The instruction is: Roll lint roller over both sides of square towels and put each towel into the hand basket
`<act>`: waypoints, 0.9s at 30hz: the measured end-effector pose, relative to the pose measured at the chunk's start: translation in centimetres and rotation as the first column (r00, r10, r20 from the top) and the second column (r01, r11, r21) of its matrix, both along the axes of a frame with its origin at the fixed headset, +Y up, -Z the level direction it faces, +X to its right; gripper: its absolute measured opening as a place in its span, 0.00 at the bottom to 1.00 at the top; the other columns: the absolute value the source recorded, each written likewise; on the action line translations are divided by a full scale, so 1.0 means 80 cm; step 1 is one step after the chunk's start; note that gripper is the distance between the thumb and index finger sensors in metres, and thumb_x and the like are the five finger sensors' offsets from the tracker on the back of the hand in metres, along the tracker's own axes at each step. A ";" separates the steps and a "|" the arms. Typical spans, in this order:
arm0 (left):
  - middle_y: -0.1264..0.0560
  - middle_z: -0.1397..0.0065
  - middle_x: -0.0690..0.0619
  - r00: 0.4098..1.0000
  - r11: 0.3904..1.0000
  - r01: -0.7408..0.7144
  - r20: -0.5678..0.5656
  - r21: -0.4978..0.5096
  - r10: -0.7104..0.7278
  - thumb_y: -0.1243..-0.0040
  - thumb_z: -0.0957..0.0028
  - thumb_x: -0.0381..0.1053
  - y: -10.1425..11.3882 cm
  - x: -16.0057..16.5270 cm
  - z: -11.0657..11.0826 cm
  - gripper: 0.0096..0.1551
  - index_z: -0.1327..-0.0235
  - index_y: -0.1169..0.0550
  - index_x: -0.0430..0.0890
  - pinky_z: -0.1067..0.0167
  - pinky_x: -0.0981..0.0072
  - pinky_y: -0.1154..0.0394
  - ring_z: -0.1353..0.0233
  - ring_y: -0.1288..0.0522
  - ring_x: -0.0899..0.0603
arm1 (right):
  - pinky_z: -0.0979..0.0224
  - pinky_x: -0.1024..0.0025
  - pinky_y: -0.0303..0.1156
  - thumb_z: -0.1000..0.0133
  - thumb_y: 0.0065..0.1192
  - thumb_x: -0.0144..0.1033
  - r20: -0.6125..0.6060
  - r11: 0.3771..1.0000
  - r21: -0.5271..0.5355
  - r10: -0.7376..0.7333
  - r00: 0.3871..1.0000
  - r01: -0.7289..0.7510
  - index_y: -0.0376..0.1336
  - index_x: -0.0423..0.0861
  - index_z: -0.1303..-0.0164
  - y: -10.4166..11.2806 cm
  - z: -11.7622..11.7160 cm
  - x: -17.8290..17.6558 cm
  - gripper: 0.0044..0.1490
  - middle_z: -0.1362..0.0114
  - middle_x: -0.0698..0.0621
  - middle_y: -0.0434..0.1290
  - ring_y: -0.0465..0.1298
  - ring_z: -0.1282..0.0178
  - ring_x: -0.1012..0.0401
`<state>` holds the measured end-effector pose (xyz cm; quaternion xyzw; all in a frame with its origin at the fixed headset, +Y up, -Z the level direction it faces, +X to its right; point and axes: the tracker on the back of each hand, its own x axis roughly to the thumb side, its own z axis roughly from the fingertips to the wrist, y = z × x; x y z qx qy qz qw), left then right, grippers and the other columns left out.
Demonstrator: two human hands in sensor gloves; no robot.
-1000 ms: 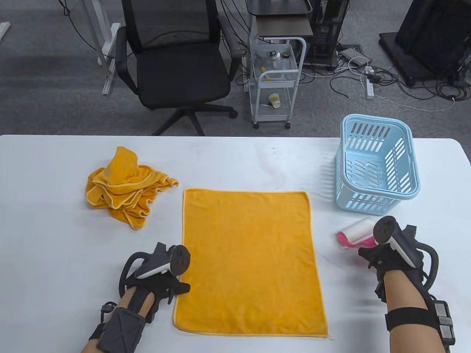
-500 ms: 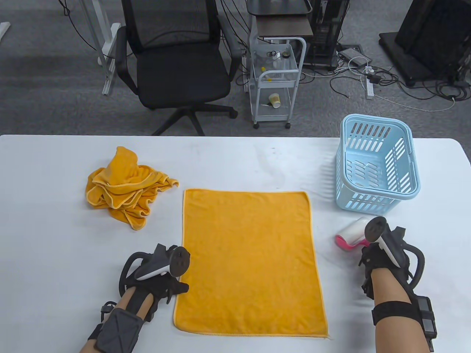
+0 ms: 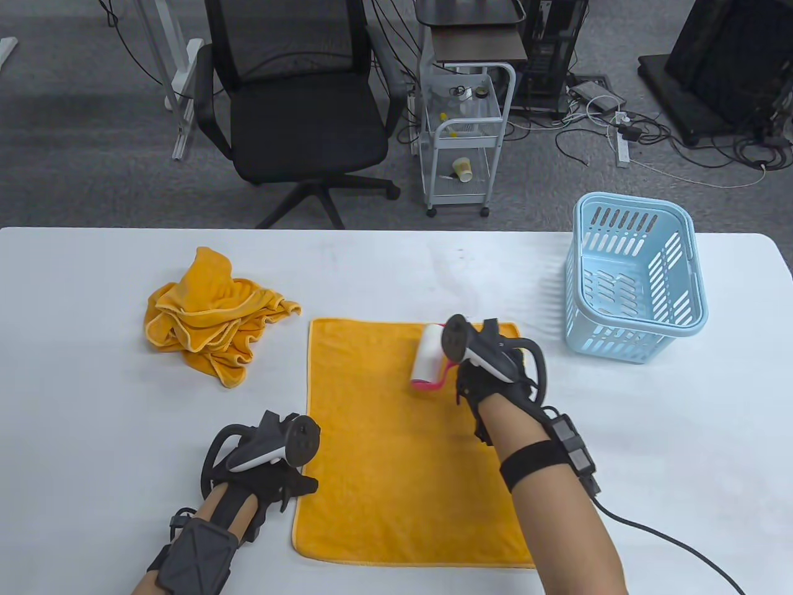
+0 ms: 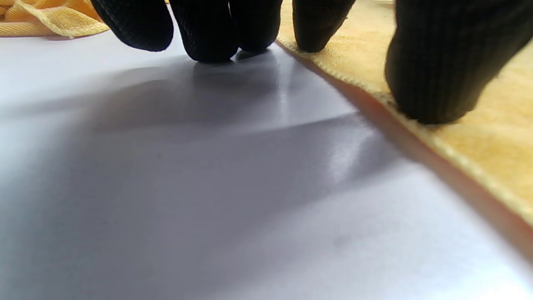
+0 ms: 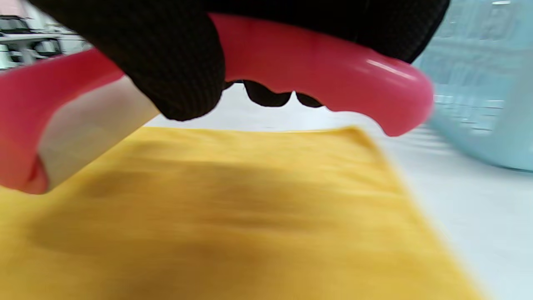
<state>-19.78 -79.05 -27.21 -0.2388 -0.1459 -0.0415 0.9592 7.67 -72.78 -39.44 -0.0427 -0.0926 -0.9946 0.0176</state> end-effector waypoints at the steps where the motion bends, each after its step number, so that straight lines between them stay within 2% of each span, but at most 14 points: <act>1: 0.43 0.13 0.45 1.000 1.000 -0.003 0.000 0.000 0.003 0.29 0.60 0.70 0.000 0.000 0.000 0.52 0.22 0.37 0.58 0.27 0.30 0.38 0.19 0.37 0.31 | 0.30 0.37 0.68 0.44 0.73 0.40 -0.033 1.000 0.007 -0.014 0.999 0.014 0.63 0.49 0.26 -0.006 -0.003 -0.027 0.35 0.25 0.42 0.70 0.72 0.27 0.40; 6: 0.43 0.13 0.45 1.000 1.000 -0.006 0.003 0.000 0.006 0.29 0.60 0.70 -0.001 0.000 0.000 0.52 0.23 0.37 0.58 0.27 0.30 0.38 0.19 0.37 0.31 | 0.30 0.38 0.68 0.45 0.73 0.41 -0.126 0.999 0.034 -0.003 0.992 0.008 0.63 0.51 0.26 -0.028 -0.009 -0.095 0.35 0.25 0.43 0.70 0.72 0.26 0.42; 10: 0.43 0.13 0.45 1.000 1.000 -0.006 0.004 0.000 0.006 0.28 0.60 0.70 -0.001 0.000 0.000 0.52 0.22 0.37 0.58 0.27 0.29 0.38 0.19 0.36 0.31 | 0.29 0.38 0.68 0.45 0.73 0.41 -0.126 0.999 0.020 0.039 0.991 -0.037 0.64 0.52 0.26 -0.038 -0.011 -0.096 0.35 0.26 0.44 0.71 0.73 0.27 0.42; 13: 0.43 0.13 0.45 1.000 1.000 -0.006 0.004 0.000 0.006 0.28 0.60 0.70 -0.001 0.000 0.000 0.52 0.22 0.37 0.58 0.27 0.29 0.38 0.19 0.36 0.31 | 0.30 0.37 0.68 0.45 0.75 0.39 -0.089 0.998 0.013 0.059 0.994 -0.058 0.65 0.53 0.26 -0.035 -0.014 -0.072 0.35 0.27 0.44 0.72 0.73 0.28 0.42; 17: 0.43 0.13 0.45 1.000 1.000 -0.005 0.004 0.000 0.005 0.28 0.60 0.70 -0.001 0.000 0.000 0.52 0.22 0.37 0.57 0.27 0.29 0.38 0.19 0.36 0.31 | 0.30 0.36 0.67 0.46 0.76 0.36 -0.006 0.972 0.019 0.236 0.972 -0.236 0.66 0.54 0.27 -0.021 -0.017 -0.008 0.35 0.27 0.44 0.73 0.73 0.27 0.41; 21: 0.43 0.13 0.45 1.000 1.000 0.004 0.006 0.001 -0.004 0.28 0.60 0.70 -0.001 0.000 0.000 0.52 0.22 0.37 0.57 0.27 0.29 0.38 0.19 0.36 0.31 | 0.30 0.35 0.66 0.46 0.77 0.34 0.102 0.914 -0.028 0.405 0.908 -0.405 0.66 0.53 0.27 -0.010 -0.013 0.063 0.35 0.27 0.44 0.73 0.72 0.27 0.40; 27: 0.43 0.13 0.45 1.000 1.000 0.003 0.005 0.001 -0.003 0.29 0.60 0.70 -0.001 0.000 0.000 0.52 0.22 0.37 0.58 0.27 0.29 0.38 0.19 0.36 0.31 | 0.29 0.35 0.66 0.47 0.78 0.33 0.170 0.805 -0.078 0.592 0.788 -0.588 0.67 0.52 0.28 -0.006 -0.005 0.115 0.35 0.27 0.43 0.73 0.72 0.26 0.40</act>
